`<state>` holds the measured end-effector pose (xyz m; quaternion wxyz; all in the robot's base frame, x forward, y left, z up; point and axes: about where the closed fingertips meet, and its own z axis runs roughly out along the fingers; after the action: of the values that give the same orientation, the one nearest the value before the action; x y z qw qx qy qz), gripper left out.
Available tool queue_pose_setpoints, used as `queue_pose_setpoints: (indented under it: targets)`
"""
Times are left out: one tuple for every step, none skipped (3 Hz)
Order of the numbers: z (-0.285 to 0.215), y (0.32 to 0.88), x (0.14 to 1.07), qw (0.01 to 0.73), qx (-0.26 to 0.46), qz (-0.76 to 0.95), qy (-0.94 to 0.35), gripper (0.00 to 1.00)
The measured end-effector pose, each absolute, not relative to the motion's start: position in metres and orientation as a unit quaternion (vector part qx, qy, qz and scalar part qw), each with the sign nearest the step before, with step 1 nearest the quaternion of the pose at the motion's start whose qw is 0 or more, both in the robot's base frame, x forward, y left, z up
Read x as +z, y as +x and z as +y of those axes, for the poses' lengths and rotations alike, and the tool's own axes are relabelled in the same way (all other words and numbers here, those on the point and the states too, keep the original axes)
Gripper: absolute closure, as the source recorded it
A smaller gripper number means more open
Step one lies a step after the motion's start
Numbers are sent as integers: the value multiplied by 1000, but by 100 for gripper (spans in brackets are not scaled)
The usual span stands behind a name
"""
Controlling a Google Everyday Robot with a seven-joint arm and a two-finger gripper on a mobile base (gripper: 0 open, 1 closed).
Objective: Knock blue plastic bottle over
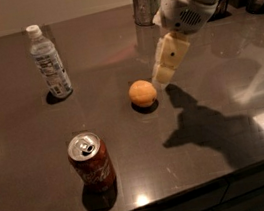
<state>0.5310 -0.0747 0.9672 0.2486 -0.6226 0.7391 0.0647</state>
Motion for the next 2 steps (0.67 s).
queue_pose_setpoints:
  targets:
    - [-33,565,955,274,83,747,-600,0]
    - [12,598,944,305,114,758,-566,0]
